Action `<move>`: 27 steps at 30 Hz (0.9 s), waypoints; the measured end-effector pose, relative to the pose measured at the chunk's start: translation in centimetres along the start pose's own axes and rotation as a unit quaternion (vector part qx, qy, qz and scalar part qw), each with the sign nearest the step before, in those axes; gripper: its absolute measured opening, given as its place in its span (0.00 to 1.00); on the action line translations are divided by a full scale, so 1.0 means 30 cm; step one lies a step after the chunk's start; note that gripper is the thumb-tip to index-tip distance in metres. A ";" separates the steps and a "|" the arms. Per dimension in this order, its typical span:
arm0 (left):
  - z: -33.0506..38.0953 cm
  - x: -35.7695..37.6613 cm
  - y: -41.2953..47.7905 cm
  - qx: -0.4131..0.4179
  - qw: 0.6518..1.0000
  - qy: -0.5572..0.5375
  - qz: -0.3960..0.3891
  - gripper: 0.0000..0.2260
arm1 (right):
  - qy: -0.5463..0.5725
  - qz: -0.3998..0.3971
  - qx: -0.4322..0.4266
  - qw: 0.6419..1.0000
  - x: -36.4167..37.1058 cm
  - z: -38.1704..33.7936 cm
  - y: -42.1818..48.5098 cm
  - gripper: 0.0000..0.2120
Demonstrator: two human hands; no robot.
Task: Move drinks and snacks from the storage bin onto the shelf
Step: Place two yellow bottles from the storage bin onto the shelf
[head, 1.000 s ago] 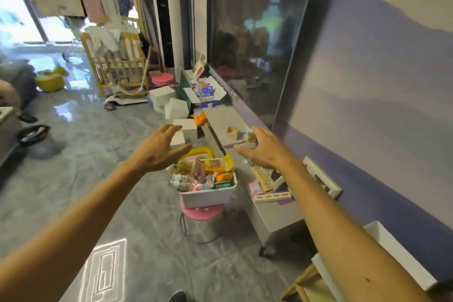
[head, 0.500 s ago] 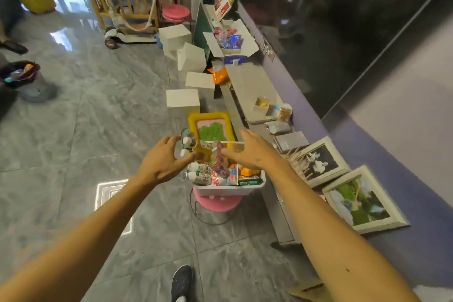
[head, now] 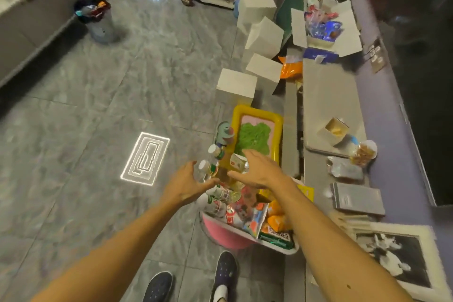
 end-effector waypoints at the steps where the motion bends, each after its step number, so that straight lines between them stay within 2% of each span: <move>1: 0.007 0.043 0.042 -0.008 1.000 -0.029 0.000 0.49 | -0.004 -0.009 -0.011 1.000 0.026 0.034 0.067 0.46; 3: -0.008 0.141 0.139 -0.032 0.996 -0.076 0.016 0.48 | -0.012 -0.028 -0.017 0.999 0.093 0.110 0.204 0.48; 7: -0.132 0.319 0.358 -0.092 0.988 -0.112 0.045 0.62 | -0.013 -0.037 -0.041 0.998 0.248 0.251 0.458 0.54; 9: -0.168 0.365 0.420 -0.096 0.989 -0.106 0.039 0.56 | -0.009 -0.045 -0.060 0.997 0.315 0.297 0.538 0.57; 11: -0.173 0.385 0.441 -0.076 0.990 -0.115 0.035 0.39 | -0.006 -0.061 -0.081 0.995 0.370 0.318 0.579 0.60; 14: -0.162 0.398 0.451 -0.090 0.976 -0.198 0.009 0.23 | 0.031 -0.058 -0.080 0.995 0.429 0.335 0.606 0.63; 16: -0.151 0.403 0.461 -0.099 0.965 -0.243 -0.021 0.16 | 0.057 -0.035 -0.079 0.995 0.445 0.345 0.618 0.61; 18: -0.143 0.405 0.471 -0.083 0.962 -0.257 -0.038 0.12 | 0.087 -0.008 -0.073 0.994 0.446 0.348 0.618 0.55; 21: -0.140 0.410 0.483 -0.075 0.962 -0.262 -0.030 0.12 | 0.132 0.020 -0.056 0.990 0.439 0.354 0.614 0.46; 27: -0.134 0.430 0.476 -0.072 0.956 -0.283 -0.002 0.15 | 0.157 0.042 -0.068 0.984 0.429 0.384 0.590 0.43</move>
Point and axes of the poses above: each hand's wrist, its own y-axis towards the middle knuckle, its own x-axis out of the palm, z = x × y, the point moved 2 cm from there along y, towards the middle knuckle, and after that the axes turned 5 degrees about -x, right-handed, at the moved point
